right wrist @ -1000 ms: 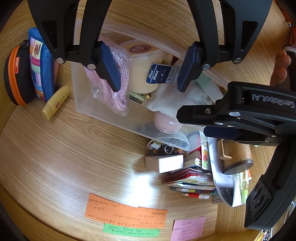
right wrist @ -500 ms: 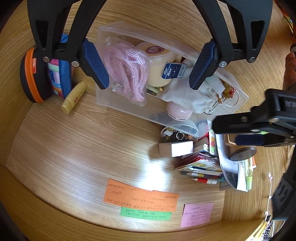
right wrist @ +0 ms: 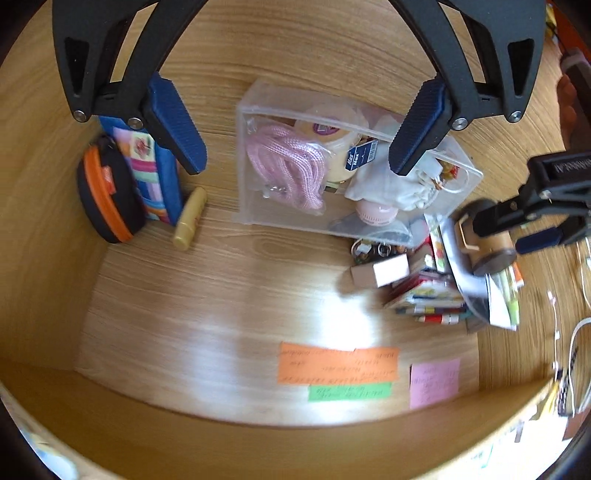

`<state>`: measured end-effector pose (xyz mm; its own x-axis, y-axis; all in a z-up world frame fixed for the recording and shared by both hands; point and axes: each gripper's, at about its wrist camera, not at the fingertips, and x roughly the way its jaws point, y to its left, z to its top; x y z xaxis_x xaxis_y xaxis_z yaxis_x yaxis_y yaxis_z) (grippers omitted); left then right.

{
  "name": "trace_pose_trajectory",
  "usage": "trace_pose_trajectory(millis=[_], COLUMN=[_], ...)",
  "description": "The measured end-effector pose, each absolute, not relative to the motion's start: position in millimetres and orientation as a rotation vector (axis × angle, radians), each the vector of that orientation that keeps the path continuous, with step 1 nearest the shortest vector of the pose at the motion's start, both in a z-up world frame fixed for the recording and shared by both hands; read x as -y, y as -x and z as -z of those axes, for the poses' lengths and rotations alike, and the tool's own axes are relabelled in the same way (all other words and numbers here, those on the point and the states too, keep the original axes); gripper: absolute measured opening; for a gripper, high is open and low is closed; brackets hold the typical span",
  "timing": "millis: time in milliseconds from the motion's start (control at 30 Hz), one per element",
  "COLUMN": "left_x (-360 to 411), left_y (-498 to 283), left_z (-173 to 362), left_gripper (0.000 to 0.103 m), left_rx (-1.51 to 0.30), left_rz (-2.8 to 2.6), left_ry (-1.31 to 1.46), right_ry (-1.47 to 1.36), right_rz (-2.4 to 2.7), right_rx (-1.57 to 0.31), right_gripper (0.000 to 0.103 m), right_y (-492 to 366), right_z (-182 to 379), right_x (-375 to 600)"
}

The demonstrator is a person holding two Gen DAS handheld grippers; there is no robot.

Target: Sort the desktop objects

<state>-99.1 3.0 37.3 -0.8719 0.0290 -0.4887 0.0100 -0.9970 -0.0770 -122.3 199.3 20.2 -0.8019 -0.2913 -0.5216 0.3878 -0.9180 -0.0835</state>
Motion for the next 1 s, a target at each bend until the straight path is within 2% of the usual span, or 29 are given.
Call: trace_pose_trajectory(millis=[400,1000], left_x=[-13,-30], left_y=[69,48], left_z=[-18,-23], left_gripper=[0.102,0.102], left_rx=[0.112,0.027], left_rz=[-3.02,-3.075], left_ry=[0.839,0.702], right_ry=[-0.659,-0.699], right_rz=[2.741,2.729], right_rx=[-0.211,-0.209], right_gripper=[0.103,0.103], right_y=[68,70], right_z=[-27,-19], right_x=[-218,-216])
